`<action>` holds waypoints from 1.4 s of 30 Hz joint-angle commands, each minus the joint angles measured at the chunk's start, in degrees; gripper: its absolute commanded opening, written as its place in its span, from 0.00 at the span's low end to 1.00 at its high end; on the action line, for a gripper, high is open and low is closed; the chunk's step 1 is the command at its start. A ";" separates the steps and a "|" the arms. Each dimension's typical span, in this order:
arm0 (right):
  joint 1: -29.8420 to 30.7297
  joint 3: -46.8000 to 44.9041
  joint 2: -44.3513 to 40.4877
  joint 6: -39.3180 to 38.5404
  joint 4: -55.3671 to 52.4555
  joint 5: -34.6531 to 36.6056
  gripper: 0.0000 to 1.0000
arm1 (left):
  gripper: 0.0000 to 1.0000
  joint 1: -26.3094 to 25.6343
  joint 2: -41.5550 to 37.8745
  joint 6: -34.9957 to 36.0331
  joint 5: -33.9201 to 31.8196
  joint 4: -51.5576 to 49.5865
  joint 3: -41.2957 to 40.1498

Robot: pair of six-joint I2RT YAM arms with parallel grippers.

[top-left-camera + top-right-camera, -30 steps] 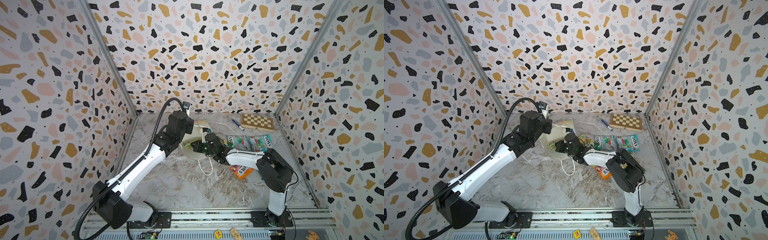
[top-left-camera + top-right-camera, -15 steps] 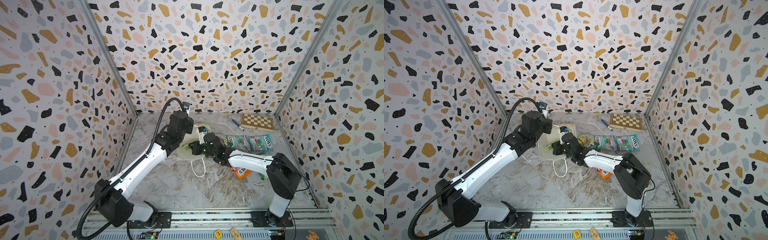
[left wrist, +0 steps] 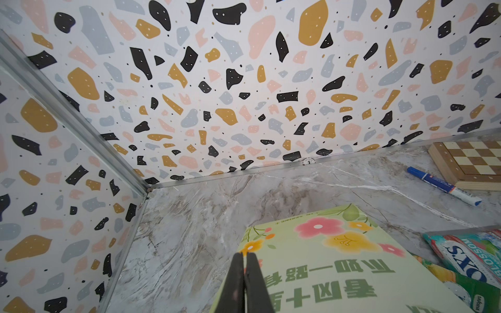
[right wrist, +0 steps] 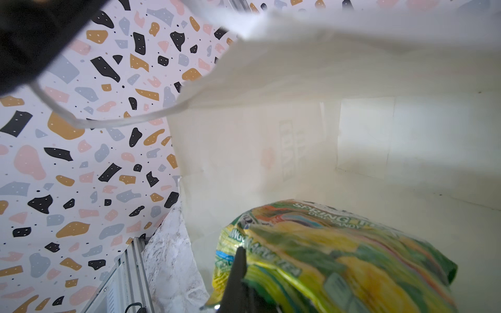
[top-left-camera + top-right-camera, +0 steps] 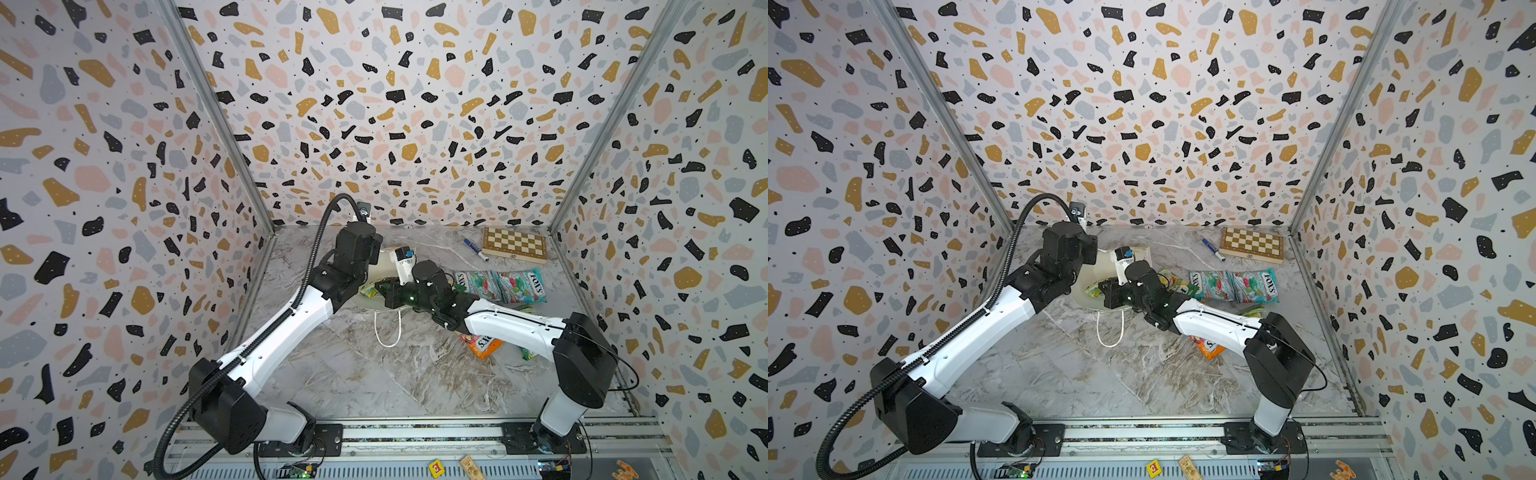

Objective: Take the snacks out of the paper bag
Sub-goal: Rotate the paper bag to distract, then place the snack at the center of the table.

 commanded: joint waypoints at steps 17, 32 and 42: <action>0.45 2.96 -14.42 -5.36 0.62 -4.25 0.00 | 0.00 0.87 -0.53 -0.20 -1.35 2.21 -0.38; 0.25 3.24 -26.33 -13.81 -8.52 3.86 0.00 | 0.00 0.92 -0.09 -0.16 -1.41 1.97 -0.20; -8.99 0.76 -36.47 -16.98 -20.65 9.15 0.00 | 0.00 0.92 -0.33 -0.03 -1.15 1.80 -0.12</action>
